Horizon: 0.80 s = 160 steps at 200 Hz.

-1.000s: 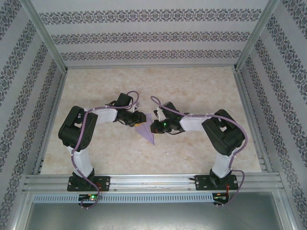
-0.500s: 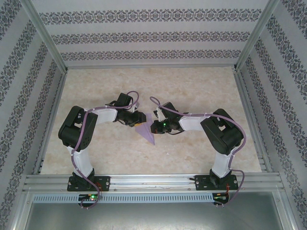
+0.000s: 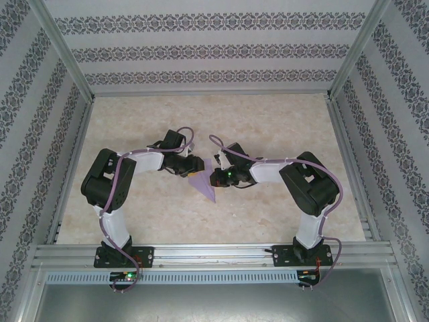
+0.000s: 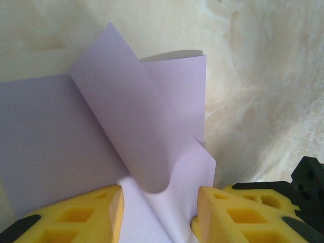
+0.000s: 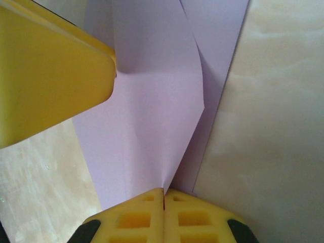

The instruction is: Fold a paper plane with a square sheet of paper (fold left side to right side)

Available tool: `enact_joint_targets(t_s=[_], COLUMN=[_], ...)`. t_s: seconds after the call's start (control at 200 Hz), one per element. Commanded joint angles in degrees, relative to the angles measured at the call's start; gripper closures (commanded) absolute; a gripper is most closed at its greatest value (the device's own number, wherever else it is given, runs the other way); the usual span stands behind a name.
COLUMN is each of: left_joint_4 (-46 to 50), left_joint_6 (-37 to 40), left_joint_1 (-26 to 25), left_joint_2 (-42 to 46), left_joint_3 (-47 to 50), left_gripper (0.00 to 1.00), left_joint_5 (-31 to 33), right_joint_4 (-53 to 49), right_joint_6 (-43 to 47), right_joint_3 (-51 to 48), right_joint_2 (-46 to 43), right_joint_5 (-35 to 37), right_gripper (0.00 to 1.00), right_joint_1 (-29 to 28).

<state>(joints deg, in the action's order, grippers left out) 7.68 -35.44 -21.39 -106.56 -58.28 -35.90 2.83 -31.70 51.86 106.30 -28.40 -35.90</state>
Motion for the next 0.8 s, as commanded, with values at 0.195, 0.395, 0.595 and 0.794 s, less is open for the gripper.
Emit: enact_joint_targets(t_s=[0.195,0.395,0.595,0.794], left_joint_4=[3.56,-0.66,-3.36,-5.65], left_joint_6=[0.17,0.10,-0.36,-0.59], left_joint_1=[-0.34,-0.74,-2.21,-2.43], left_joint_2=[6.55,7.50,2.65,-0.98], left_joint_3=[-0.24,2.18,1.17,0.30], left_gripper=[0.58,0.91,0.99,1.00], left_joint_5=[3.59,-2.35,-5.83,-6.33], right_joint_4=[-4.50,-5.03,-5.23,-5.51], right_joint_6=[-0.90,-1.08,-1.26,-1.17], right_joint_3=[-2.28,-2.37,-2.35,-2.29], right_joint_2=[5.31,5.35,5.41,5.39], right_joint_5=[4.95,6.12,6.33,6.51], right_gripper=[1.00,1.00,1.00,1.00], right_joint_1=[-0.90,-0.85,-0.93,-0.95])
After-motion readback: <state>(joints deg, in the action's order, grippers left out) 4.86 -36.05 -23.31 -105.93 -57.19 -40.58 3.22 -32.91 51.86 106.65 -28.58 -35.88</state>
